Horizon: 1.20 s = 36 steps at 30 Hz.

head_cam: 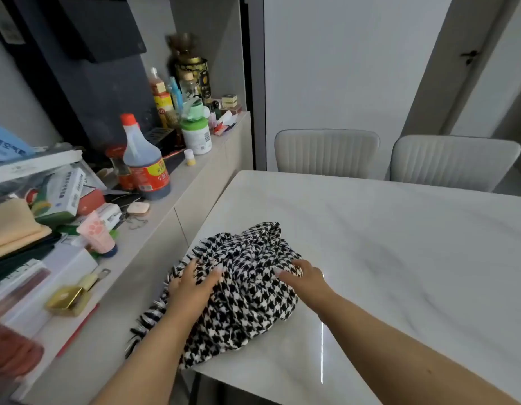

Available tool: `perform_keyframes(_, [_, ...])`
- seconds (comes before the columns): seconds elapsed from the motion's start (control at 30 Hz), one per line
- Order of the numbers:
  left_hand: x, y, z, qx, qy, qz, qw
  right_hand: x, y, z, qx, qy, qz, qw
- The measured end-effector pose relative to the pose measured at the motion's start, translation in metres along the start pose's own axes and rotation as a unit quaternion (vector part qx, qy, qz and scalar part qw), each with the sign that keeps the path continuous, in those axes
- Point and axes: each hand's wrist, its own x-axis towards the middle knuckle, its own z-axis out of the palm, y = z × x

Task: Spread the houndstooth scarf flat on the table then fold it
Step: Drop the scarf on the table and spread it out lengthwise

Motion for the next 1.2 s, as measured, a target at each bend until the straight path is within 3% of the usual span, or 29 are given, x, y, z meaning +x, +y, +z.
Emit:
perform_keyframes(0.07, [0.017, -0.008, 0.003, -0.042, -0.026, -0.045, 0.998, 0.012, 0.000, 0.006, 0.007, 0.010, 0.026, 1.000])
perform_keyframes(0.17, [0.032, -0.016, 0.021, -0.149, -0.095, -0.105, 0.979, 0.022, -0.001, 0.019, 0.095, -0.052, 0.096, 0.989])
perform_keyframes(0.27, [0.034, -0.016, 0.043, -0.184, -0.126, -0.116, 0.968, 0.023, 0.002, 0.036, 0.188, -0.112, 0.133, 0.967])
perform_keyframes(0.43, [0.026, -0.008, 0.065, -0.252, -0.147, -0.092, 0.952, 0.019, 0.005, 0.046, 0.195, -0.073, 0.064, 0.976])
perform_keyframes(0.57, [0.005, 0.029, 0.082, -0.286, -0.158, -0.019, 0.945, 0.002, -0.008, 0.008, 0.227, -0.008, -0.013, 0.974])
perform_keyframes(0.8, [-0.052, 0.143, 0.139, -0.202, -0.197, 0.156, 0.947, -0.046, -0.025, -0.107, 0.290, 0.141, -0.096, 0.942])
perform_keyframes(1.03, [-0.116, 0.227, 0.236, -0.095, -0.219, 0.290, 0.927, -0.093, 0.000, -0.243, 0.334, 0.222, -0.106, 0.910])
perform_keyframes(1.2, [-0.143, 0.241, 0.320, -0.035, -0.227, 0.285, 0.931, -0.112, 0.057, -0.331, 0.337, 0.254, -0.043, 0.906])
